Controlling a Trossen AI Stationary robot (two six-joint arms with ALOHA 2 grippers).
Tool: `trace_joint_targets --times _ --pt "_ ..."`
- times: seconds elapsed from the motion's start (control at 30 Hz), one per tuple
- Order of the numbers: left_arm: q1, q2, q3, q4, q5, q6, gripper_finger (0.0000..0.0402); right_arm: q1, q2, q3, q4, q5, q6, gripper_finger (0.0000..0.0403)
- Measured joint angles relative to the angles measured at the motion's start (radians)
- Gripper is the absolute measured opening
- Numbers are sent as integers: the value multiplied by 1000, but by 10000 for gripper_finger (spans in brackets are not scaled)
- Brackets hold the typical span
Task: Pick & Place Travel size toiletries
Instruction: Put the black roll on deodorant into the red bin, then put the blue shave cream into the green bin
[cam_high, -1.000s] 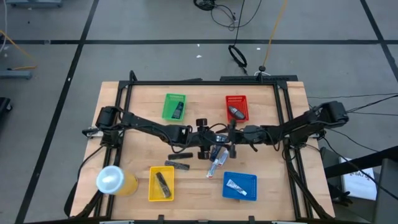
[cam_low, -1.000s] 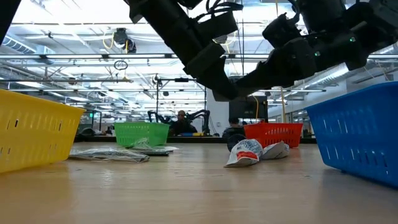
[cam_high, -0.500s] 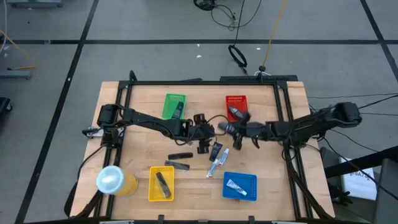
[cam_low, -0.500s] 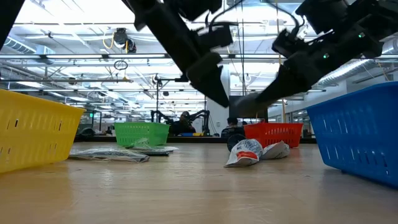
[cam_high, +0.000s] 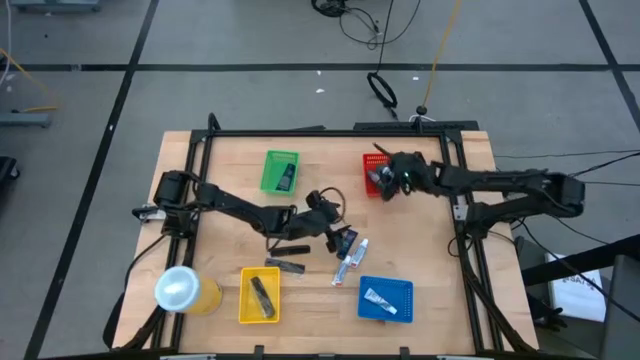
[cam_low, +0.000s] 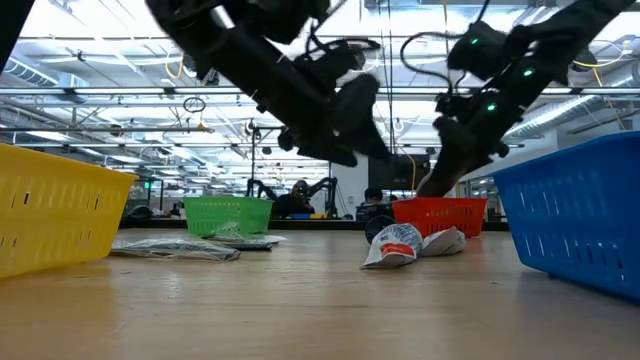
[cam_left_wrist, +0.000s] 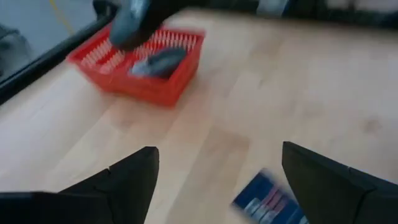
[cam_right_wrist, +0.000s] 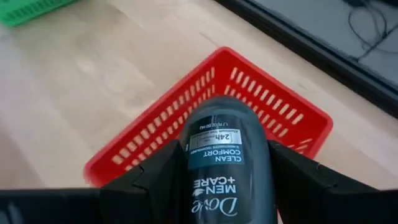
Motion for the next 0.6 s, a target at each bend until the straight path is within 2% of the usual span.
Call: trace_joint_targets --times 0.13,0.33,0.5,0.6 --pt "-23 0 -89 153 -34 -33 312 -61 104 38 -8 1 -24 197" --pt "-27 0 -147 181 -81 -48 295 -98 190 68 0 -4 -29 199" --pt "-32 0 -147 188 -77 -44 289 -104 204 68 10 -4 -26 266" --pt "-36 0 -147 194 -70 -44 291 -103 195 68 43 -4 -40 292"
